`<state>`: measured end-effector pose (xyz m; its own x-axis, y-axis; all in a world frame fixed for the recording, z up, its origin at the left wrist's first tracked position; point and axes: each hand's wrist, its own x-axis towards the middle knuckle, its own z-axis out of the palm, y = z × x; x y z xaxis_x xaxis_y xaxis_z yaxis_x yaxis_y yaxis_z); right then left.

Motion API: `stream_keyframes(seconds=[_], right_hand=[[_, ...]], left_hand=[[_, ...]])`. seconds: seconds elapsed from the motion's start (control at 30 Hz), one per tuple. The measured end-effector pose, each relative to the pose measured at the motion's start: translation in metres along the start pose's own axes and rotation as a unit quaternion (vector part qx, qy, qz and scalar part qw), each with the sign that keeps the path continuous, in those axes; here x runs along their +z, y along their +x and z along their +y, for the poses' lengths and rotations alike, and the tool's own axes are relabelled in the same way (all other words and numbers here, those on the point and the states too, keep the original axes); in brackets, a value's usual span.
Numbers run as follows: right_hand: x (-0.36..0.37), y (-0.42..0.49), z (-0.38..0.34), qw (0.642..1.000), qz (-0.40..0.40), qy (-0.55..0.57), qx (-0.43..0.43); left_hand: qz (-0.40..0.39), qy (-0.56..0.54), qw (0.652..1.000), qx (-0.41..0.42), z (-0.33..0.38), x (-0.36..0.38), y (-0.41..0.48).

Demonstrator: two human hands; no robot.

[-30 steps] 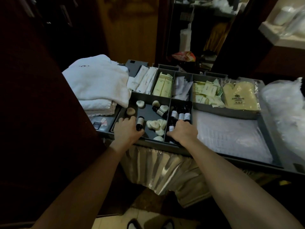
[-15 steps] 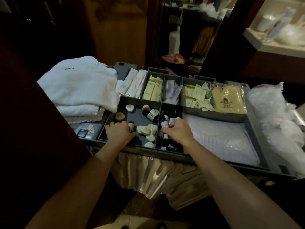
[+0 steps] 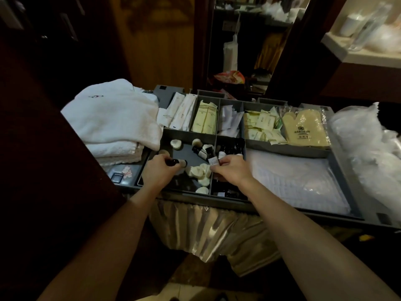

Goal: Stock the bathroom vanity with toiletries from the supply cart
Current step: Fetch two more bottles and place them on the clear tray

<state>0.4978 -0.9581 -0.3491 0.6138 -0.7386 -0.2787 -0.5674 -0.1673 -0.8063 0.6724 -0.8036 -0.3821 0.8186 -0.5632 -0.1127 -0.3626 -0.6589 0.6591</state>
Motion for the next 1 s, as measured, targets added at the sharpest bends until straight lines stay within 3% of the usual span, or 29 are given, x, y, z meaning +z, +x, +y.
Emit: stream_keyframes(seconds=[0.2,0.43,0.57,0.77,1.0], right_hand=[[0.003,-0.003,-0.001,0.996,0.008,0.086,0.009],[-0.006,-0.017,-0.012,0.980,0.020,0.196,0.015],[-0.010,-0.028,-0.005,0.970,0.042,0.237,0.025],[-0.021,-0.059,0.009,0.951,0.081,0.296,0.040],[-0.032,-0.117,0.021,0.938,0.066,0.335,0.059]], left_hand=[[-0.017,-0.238,0.971,-0.008,0.013,-0.013,-0.013],[-0.068,-0.397,0.914,-0.045,0.038,-0.018,-0.024],[-0.093,-0.414,0.905,-0.040,0.052,-0.007,-0.034],[-0.140,-0.362,0.922,-0.014,0.059,0.020,-0.058],[-0.200,-0.355,0.912,0.045,0.076,0.028,-0.092]])
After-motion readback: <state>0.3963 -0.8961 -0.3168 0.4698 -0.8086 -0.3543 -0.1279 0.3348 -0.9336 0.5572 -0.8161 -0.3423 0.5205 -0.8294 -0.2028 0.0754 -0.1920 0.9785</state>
